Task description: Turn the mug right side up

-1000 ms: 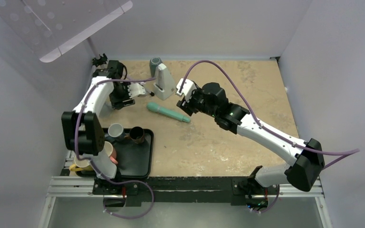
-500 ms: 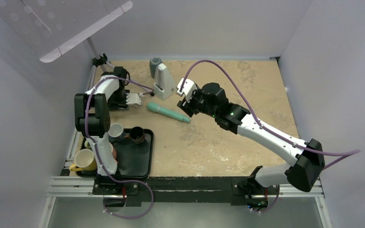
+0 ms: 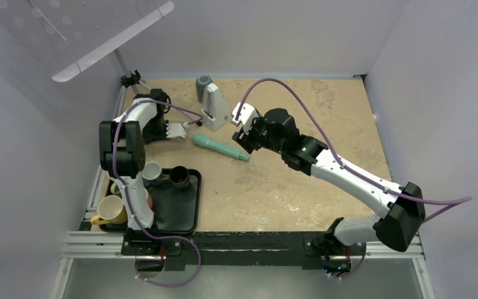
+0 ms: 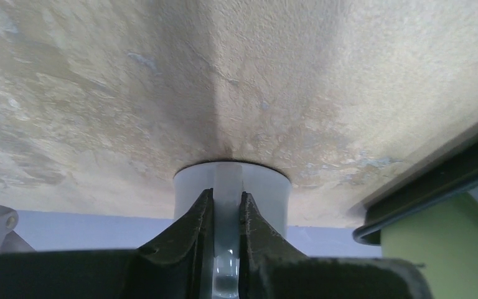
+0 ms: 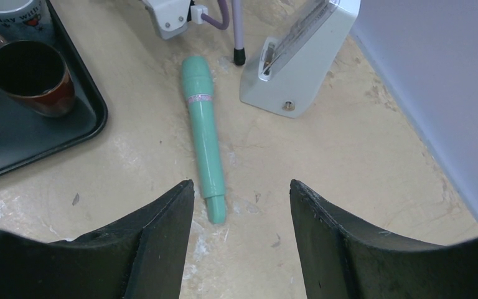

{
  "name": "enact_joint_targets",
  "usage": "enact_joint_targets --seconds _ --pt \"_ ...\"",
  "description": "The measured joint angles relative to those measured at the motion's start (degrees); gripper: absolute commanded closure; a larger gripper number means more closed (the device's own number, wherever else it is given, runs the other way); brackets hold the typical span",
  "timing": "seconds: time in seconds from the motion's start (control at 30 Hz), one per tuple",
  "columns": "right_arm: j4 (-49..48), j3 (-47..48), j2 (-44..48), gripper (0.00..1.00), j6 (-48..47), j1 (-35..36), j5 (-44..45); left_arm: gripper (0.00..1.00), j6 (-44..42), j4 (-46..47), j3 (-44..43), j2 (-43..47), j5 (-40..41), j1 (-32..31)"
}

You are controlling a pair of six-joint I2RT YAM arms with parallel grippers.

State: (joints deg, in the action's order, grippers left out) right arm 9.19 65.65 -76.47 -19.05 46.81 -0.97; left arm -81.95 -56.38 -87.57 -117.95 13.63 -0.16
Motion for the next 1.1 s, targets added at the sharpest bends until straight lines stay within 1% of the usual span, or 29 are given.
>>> enact_joint_targets --seconds 0.1,0.17,0.2,0.27,0.33,0.43,0.53,0.63,0.67,0.73,0.77,0.83,0.9,1.0,1.1 --pt "-0.04 0.20 0.04 0.39 0.61 -0.28 -0.04 1.00 4.00 -3.63 -3.23 0.00 -3.17 0.04" --pt "-0.22 0.26 0.20 0.39 1.40 -0.70 -0.13 1.00 7.93 -7.23 -7.69 0.00 -6.64 0.04" --pt "-0.22 0.26 0.44 0.39 2.01 -1.05 -0.33 1.00 10.32 -9.40 -11.30 0.02 -9.07 0.04" --pt "-0.59 0.26 1.05 0.39 3.52 -1.99 -1.22 1.00 14.10 -11.56 -15.93 0.83 -12.94 0.04" --pt "-1.57 0.26 1.79 0.39 5.66 -3.21 -2.71 1.00 18.40 -13.16 -19.17 3.04 -17.42 0.04" --pt "-3.85 0.26 2.51 0.39 9.33 -4.44 -5.01 1.00 24.90 -16.46 -21.84 7.96 -24.65 0.04" --pt "-6.78 0.33 2.23 0.35 14.01 -4.61 -8.11 1.00 32.76 -18.08 -23.32 13.27 -33.62 0.04" --pt "-11.37 1.42 0.31 0.30 20.06 -4.72 -12.33 1.00 42.40 -16.33 -23.54 19.34 -42.25 -0.33" --pt "-13.27 2.14 -0.85 0.27 22.36 -4.81 -13.81 1.00 45.62 -15.06 -23.54 21.18 -44.57 -0.63" --pt "-16.81 3.45 -3.26 0.18 26.43 -5.07 -15.91 1.00 53.13 -11.45 -23.52 24.39 -48.65 -1.51" --pt "-18.64 4.17 -4.70 0.16 28.57 -5.29 -17.09 1.00 56.04 -9.90 -23.54 25.33 -50.07 -1.90" --pt "-21.75 5.29 -7.43 0.16 32.13 -5.70 -19.26 1.00 62.82 -6.95 -24.20 26.43 -53.27 -2.97" --pt "-24.48 6.43 -10.14 0.17 35.50 -6.25 -21.38 1.00 67.82 -5.07 -25.22 26.16 -55.82 -3.91" --pt "-27.36 7.82 -13.09 0.20 39.15 -6.78 -23.80 1.00 71.87 -3.82 -25.70 25.44 -58.18 -5.38" --pt "-29.59 8.48 -14.16 0.26 41.24 -7.08 -25.79 1.00 73.77 -3.69 -25.68 25.11 -59.32 -7.02"
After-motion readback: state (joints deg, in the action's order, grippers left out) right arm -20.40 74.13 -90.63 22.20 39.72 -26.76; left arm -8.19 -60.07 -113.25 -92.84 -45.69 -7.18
